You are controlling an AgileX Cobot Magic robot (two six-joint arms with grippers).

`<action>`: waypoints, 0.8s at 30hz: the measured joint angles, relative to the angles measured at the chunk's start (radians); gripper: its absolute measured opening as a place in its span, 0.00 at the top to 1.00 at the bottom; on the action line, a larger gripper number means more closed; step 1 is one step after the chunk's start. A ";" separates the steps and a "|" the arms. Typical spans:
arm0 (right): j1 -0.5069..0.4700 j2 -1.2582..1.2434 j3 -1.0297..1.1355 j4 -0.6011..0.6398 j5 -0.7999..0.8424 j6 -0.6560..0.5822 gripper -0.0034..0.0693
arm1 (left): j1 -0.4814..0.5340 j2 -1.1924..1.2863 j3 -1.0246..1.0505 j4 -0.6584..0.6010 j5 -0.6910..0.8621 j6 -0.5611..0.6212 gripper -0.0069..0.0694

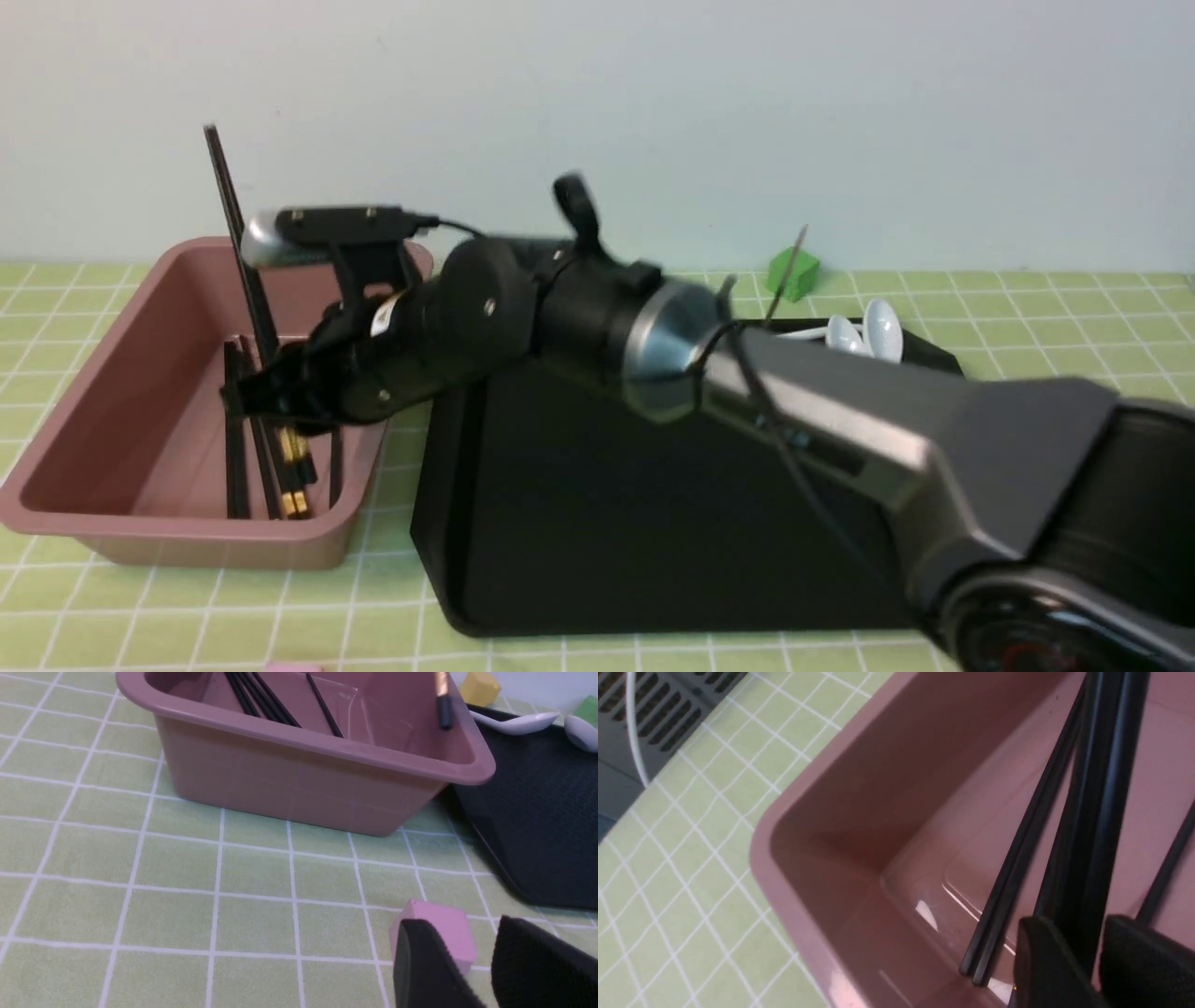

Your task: On green tablecloth take chopsticks from black tray and put them in box.

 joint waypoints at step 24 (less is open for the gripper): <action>-0.048 -0.779 0.055 -0.490 0.769 0.071 0.97 | 0.000 0.000 0.000 0.000 0.000 0.000 0.60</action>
